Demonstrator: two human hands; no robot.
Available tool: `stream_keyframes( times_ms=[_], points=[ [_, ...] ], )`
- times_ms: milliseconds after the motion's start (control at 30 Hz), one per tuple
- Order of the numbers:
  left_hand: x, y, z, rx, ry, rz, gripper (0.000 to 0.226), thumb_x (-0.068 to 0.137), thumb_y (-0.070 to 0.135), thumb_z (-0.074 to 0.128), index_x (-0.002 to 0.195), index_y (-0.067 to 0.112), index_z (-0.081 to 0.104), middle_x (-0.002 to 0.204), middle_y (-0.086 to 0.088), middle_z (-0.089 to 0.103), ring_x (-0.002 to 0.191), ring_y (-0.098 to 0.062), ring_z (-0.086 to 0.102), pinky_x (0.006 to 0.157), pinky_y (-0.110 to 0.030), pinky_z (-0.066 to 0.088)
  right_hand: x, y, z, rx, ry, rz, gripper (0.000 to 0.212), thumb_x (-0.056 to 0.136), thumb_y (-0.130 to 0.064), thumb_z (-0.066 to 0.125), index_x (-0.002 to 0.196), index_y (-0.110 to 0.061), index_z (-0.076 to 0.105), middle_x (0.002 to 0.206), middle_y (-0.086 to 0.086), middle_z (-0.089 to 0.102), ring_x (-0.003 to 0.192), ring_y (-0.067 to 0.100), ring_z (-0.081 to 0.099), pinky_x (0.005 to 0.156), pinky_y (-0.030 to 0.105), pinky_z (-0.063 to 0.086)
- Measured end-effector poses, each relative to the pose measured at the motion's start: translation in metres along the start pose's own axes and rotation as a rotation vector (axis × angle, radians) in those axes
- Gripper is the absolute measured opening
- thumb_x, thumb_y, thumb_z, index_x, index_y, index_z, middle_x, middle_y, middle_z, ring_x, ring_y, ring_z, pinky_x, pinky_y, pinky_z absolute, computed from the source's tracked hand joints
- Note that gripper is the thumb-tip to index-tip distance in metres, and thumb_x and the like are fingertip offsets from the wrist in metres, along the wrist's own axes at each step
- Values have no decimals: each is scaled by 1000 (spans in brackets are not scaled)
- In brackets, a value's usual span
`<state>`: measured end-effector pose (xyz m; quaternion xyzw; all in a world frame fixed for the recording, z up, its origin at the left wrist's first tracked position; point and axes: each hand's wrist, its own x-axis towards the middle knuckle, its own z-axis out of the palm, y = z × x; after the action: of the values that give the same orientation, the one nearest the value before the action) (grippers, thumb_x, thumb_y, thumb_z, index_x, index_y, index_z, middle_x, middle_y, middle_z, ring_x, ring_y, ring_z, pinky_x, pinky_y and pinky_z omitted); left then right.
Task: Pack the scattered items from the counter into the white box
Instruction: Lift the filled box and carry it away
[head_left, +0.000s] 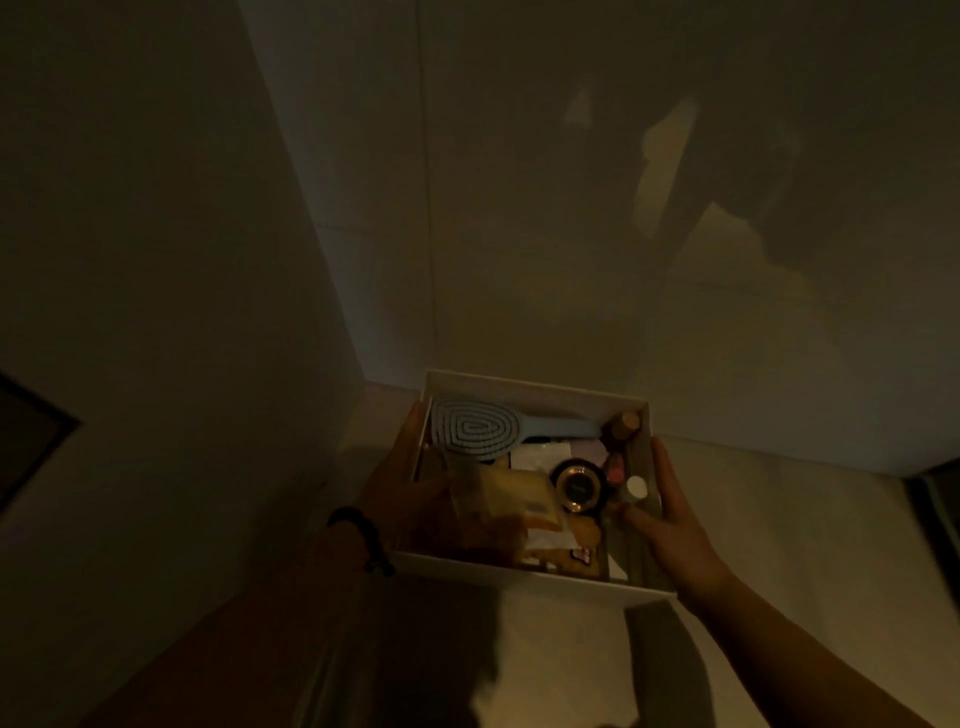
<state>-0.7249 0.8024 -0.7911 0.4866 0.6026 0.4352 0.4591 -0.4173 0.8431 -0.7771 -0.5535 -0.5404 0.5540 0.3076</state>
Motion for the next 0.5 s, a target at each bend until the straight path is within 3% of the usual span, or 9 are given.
stream_keyframes(
  times_ms=[67,100,200,233,300,367,400,500],
  points=[
    [5,-2,3,-50,17,-2,76,85,32,62,136,60,14,144,17,38,131,-8,41,102,-42,42,8,-1,0,-14,13,-8,87,85,0,62,144,-44,16,145,1,42,129,19,45,102,40,43],
    [6,1,5,-56,36,-7,72,85,34,61,131,66,15,141,21,41,128,-6,43,100,-38,44,11,-2,-1,-18,12,-5,86,85,-3,63,144,-43,16,144,1,43,127,19,46,101,40,45],
    [-2,14,5,7,106,-6,70,78,52,63,125,69,13,131,25,42,122,-3,47,81,-5,44,9,-8,-4,-24,20,43,92,82,-25,69,147,-44,7,144,-2,44,127,19,47,104,46,41],
    [-9,16,6,22,113,19,74,76,54,63,127,66,11,132,24,40,121,2,47,78,0,41,3,-9,-4,-43,14,56,98,76,-36,72,147,-45,5,145,-4,42,129,19,45,106,45,39],
    [-26,9,8,0,9,106,87,75,44,72,139,52,12,137,21,41,123,6,44,89,-7,42,-17,-4,-2,-153,6,71,114,62,-58,76,145,-48,-1,148,-7,35,134,17,38,108,39,34],
    [-41,1,11,-87,-131,67,104,70,25,82,146,39,13,141,10,46,127,-10,47,96,-29,48,-38,4,2,-252,-2,46,121,53,-65,79,139,-56,-6,149,-10,32,134,12,34,104,30,32],
    [-43,-5,11,-87,-144,46,108,67,23,85,146,39,14,140,8,48,125,-14,50,94,-32,49,-44,8,4,-288,0,26,123,51,-62,82,136,-59,-8,148,-11,32,133,10,34,102,27,32],
    [-45,-12,11,63,-72,-41,113,61,38,86,146,39,11,146,8,39,130,-15,43,100,-28,41,-46,13,8,-364,32,-4,132,47,-56,85,143,-46,-6,151,-5,31,132,9,32,103,26,30]
  ],
)
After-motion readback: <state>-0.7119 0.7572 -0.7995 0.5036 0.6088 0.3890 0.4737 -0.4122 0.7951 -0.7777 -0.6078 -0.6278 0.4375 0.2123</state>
